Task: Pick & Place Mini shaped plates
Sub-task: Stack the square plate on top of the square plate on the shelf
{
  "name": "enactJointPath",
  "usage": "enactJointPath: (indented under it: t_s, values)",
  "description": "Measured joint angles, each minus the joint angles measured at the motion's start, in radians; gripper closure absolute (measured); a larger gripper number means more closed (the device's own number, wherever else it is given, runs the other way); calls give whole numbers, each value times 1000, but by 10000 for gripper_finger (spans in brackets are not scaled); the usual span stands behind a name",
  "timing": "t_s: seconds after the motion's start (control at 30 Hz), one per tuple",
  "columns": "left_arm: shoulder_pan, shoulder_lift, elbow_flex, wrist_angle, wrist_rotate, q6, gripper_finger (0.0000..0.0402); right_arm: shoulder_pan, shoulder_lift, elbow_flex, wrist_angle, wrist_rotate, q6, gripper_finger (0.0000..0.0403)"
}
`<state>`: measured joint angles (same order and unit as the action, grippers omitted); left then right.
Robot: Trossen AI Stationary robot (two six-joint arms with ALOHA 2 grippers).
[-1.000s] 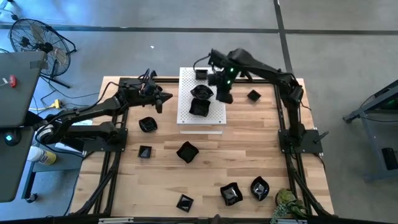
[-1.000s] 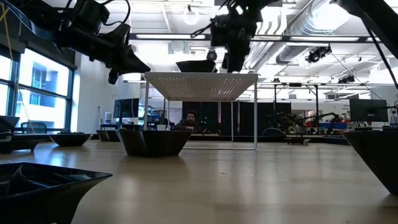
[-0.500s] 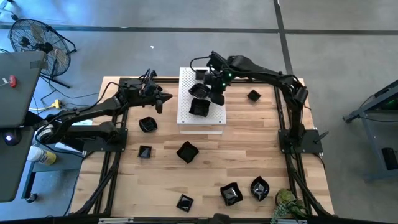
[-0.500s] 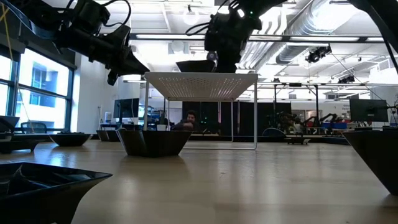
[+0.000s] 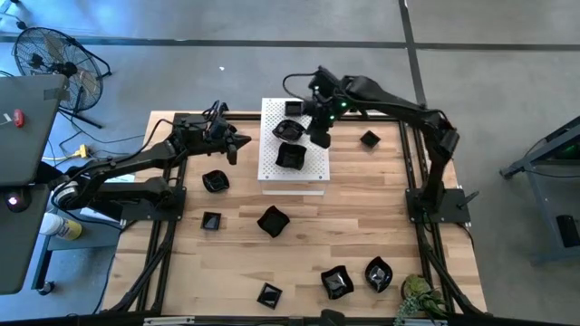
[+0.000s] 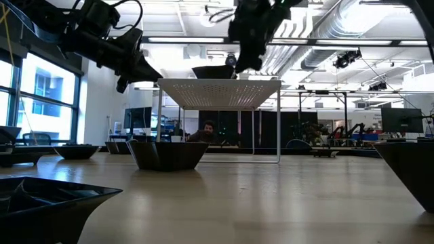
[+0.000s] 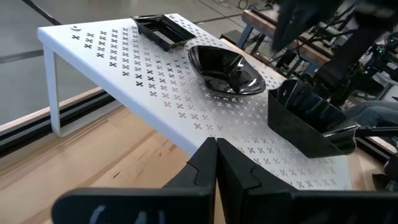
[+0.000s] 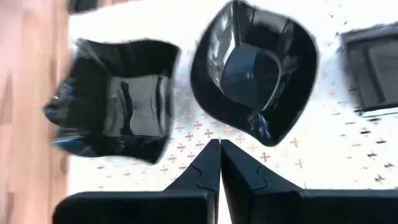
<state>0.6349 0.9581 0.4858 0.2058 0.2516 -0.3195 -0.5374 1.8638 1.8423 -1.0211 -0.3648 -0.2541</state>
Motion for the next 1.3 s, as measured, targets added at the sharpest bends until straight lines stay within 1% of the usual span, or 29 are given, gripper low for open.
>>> enactJointPath:
  t_s: [0.07,0.13,0.23,0.3,0.37,0.43,0.57,0.67,0.73,0.8,0.87,0.93,0.97,1.03,1.13,1.2,1.3]
  values:
    - [0,0,0,-14,2,0,401,-3,-47,-22,13,1,4,399]
    - [0,0,0,-41,14,15,401,-5,-108,-90,60,-4,15,401]
    - [0,-1,0,-67,46,49,401,-13,-214,-252,195,-35,61,401]
    - [0,-2,5,-88,89,68,401,-14,-288,-371,292,-39,107,401]
    - [0,-2,33,-163,138,98,401,-14,-361,-474,368,-37,153,401]
    - [-8,-2,78,-270,163,149,401,-14,-430,-560,439,-38,206,401]
    - [-62,-2,164,-514,128,281,401,-14,-556,-705,543,-21,301,402]
    - [-117,-2,199,-655,115,319,401,-14,-636,-782,605,-3,352,401]
    - [-158,-5,203,-734,124,319,401,-14,-678,-820,633,16,376,401]
    - [-198,-9,203,-808,155,317,401,-14,-710,-852,652,19,388,402]
    - [-248,-9,203,-890,164,316,401,-14,-735,-875,671,19,398,401]
    - [-299,-9,203,-974,145,316,401,-14,-749,-886,684,19,411,400]
    - [-328,-6,201,-991,119,311,400,-14,-753,-890,690,19,411,400]
    - [-384,-5,201,-975,62,271,392,-14,-754,-892,691,19,410,401]
    - [-452,-1,201,-985,-3,237,363,-14,-754,-892,691,19,408,401]
    - [-490,18,201,-990,-40,204,335,-14,-754,-892,692,19,408,400]
    - [-521,51,201,-1006,-55,155,290,-14,-754,-892,691,19,404,399]
